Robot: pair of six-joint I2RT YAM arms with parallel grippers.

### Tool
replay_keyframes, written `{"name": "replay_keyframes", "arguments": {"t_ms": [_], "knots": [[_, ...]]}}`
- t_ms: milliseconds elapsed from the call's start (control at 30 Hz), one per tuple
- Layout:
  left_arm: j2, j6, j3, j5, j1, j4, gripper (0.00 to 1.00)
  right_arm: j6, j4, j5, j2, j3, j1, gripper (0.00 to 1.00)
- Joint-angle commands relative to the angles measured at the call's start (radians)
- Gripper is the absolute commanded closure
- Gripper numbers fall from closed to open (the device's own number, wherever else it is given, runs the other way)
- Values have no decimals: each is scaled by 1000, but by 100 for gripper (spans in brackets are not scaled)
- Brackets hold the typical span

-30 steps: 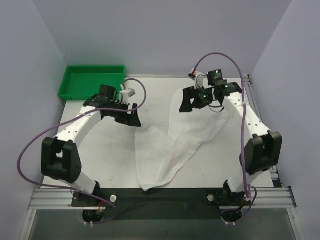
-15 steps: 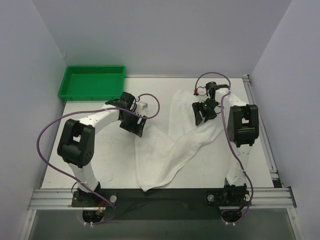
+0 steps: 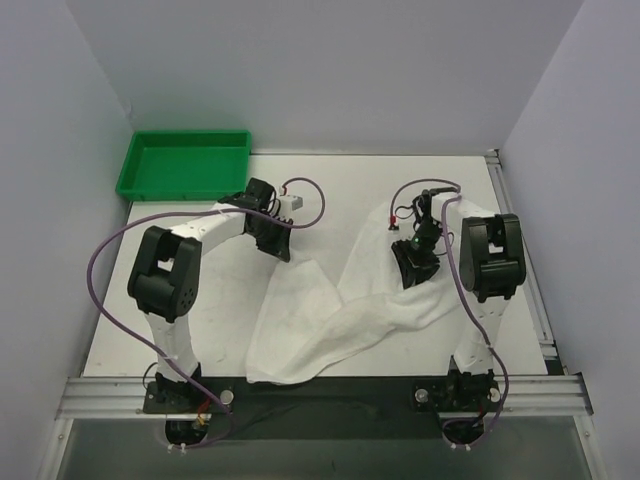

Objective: Roll the towels
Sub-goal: Flatten the towel

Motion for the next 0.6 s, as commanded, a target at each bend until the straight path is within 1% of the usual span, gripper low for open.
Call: {"name": "replay_keyframes", "arguments": {"t_ms": [0,33,100,167,267,333,367,400,433,467,500,533,567], "knots": [[11,-7,32,42,34,42,88,-21,-142,-65,-86,-68,54,61],[-1,-9,27,46,55,41,100,-24,-146,-75,-102,-103,69,61],[-20,-1,10,40,121,36,100,-44,-162,-105,-154,-140,133,62],[-40,30,4,-1,188,1,100,-55,-172,-130,-188,-177,205,62],[-51,86,-14,-9,259,-50,100,-75,-197,-177,-232,-165,250,61],[-64,108,-39,0,279,-70,100,-75,-183,-187,-268,-121,214,56],[-68,126,-45,5,284,-71,100,-70,-157,-193,-274,-58,184,53],[-72,133,-51,8,290,-79,100,-44,-140,-199,-271,-11,102,45],[-77,137,-62,8,288,-80,100,-38,-119,-202,-260,37,62,42],[-80,143,-66,10,290,-83,100,-29,-107,-196,-219,150,22,40],[-81,145,-69,11,290,-83,98,-12,-94,-158,-193,203,-7,37],[-84,146,-73,10,290,-85,97,0,-70,-138,-162,253,-58,36],[-83,143,-71,7,290,-83,96,7,-64,-116,-128,313,-76,36]]}}
